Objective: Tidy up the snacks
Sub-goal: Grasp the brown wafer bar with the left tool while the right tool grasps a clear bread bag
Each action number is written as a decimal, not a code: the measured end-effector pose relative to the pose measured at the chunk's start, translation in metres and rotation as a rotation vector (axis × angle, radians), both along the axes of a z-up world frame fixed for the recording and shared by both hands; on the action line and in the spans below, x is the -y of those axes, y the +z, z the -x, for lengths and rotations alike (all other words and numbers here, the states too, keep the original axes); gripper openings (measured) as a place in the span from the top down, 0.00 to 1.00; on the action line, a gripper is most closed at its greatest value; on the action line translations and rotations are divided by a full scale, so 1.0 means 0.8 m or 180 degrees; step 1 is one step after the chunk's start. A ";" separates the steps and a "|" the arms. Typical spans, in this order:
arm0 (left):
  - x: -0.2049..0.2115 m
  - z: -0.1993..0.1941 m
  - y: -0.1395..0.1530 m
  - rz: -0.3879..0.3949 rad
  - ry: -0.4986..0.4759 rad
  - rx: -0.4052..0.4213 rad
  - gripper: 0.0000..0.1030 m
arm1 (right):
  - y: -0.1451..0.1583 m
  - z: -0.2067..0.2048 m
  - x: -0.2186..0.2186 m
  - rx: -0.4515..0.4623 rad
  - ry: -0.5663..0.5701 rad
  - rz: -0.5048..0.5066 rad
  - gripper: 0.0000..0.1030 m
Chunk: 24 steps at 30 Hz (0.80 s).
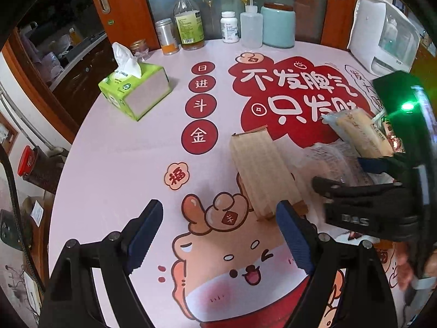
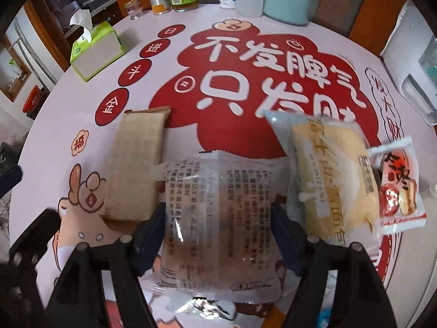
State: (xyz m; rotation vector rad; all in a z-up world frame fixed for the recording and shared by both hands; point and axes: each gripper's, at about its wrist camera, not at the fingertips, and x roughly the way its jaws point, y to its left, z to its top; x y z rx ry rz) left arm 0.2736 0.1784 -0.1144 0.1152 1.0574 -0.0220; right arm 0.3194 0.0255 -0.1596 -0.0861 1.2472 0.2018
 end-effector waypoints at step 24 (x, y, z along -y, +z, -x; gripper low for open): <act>0.053 -0.087 -0.092 0.0264 0.0374 -0.0482 0.17 | 0.000 0.003 0.067 0.0021 -0.0369 -0.0463 0.31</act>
